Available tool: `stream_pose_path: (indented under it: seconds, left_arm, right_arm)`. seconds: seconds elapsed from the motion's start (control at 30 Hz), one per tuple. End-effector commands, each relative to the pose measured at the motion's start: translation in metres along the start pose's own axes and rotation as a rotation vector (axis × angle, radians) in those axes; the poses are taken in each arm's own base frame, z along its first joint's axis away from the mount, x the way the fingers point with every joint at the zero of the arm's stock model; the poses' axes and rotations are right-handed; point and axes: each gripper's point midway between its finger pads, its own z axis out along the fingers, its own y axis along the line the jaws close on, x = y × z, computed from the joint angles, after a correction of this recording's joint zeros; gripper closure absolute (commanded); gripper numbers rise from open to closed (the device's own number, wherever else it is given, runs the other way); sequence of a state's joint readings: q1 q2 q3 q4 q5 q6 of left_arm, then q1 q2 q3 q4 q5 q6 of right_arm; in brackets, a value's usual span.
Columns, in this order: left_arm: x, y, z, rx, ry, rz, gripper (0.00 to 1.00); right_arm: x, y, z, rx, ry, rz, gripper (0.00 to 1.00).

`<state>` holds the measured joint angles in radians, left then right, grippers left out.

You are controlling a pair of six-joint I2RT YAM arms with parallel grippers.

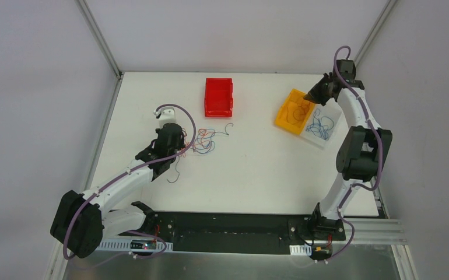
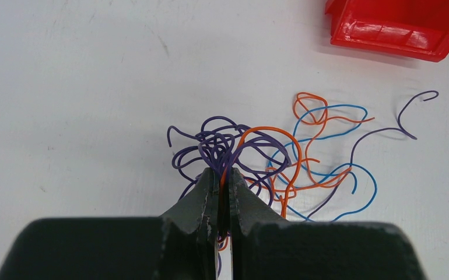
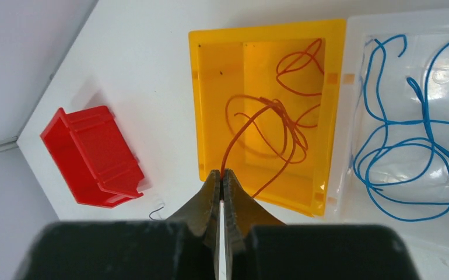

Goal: Untangle the cables

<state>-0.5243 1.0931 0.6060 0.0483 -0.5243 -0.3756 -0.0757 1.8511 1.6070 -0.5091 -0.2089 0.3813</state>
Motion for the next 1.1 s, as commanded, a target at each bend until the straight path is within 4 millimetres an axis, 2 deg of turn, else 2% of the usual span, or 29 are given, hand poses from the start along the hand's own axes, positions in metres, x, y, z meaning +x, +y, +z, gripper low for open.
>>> stream_pose_path:
  seconds: [0.0,0.1,0.3,0.33,0.37,0.47,0.5,0.67,0.7,0.73,0.83,0.93,1.07]
  left_arm:
    - [-0.007,-0.007,0.000,0.024,-0.028,-0.004,1.00]
    - [-0.007,-0.007,0.000,0.023,-0.028,-0.003,1.00]
    - [-0.006,-0.007,0.000,0.025,-0.025,-0.002,1.00]
    - [-0.007,-0.008,0.000,0.029,-0.026,-0.003,1.00]
    - [-0.006,-0.010,0.000,0.041,-0.022,0.003,1.00]
    - [-0.007,-0.029,-0.003,0.146,-0.016,0.028,1.00]
    - [-0.005,-0.035,-0.004,0.179,-0.013,0.041,1.00]
    - [-0.005,-0.057,-0.011,0.298,-0.021,0.077,1.00]
    - [-0.004,-0.063,-0.012,0.332,-0.020,0.081,1.00]
    - [-0.004,-0.069,-0.014,0.368,-0.018,0.086,1.00]
    - [-0.002,-0.093,-0.024,0.509,-0.014,0.105,1.00]
    - [0.002,-0.116,-0.038,0.655,-0.011,0.127,1.00]
    - [0.001,-0.127,-0.048,0.736,-0.025,0.124,1.00]
  right_arm:
    - [-0.002,0.022,0.001,-0.068,0.054,0.041,1.00]
    - [-0.001,0.015,0.012,-0.044,0.062,0.044,1.00]
    - [0.014,-0.003,0.039,0.013,0.083,0.054,1.00]
    - [0.015,-0.008,0.042,0.039,0.075,0.045,0.95]
    - [0.016,-0.010,0.044,0.066,0.070,0.031,0.85]
    - [0.019,-0.016,0.040,0.183,0.038,-0.043,0.35]
    - [0.019,-0.014,0.036,0.210,0.010,-0.074,0.30]
    - [0.023,0.005,0.004,0.183,-0.097,-0.120,0.29]
    - [0.031,0.006,-0.001,0.176,-0.107,-0.130,0.29]
    - [0.034,0.016,-0.010,0.150,-0.131,-0.144,0.29]
    - [0.070,0.036,-0.023,0.063,-0.147,-0.211,0.28]
    - [0.121,0.061,-0.036,-0.131,-0.088,-0.313,0.28]
    - [0.182,0.085,-0.053,-0.428,0.014,-0.379,0.29]
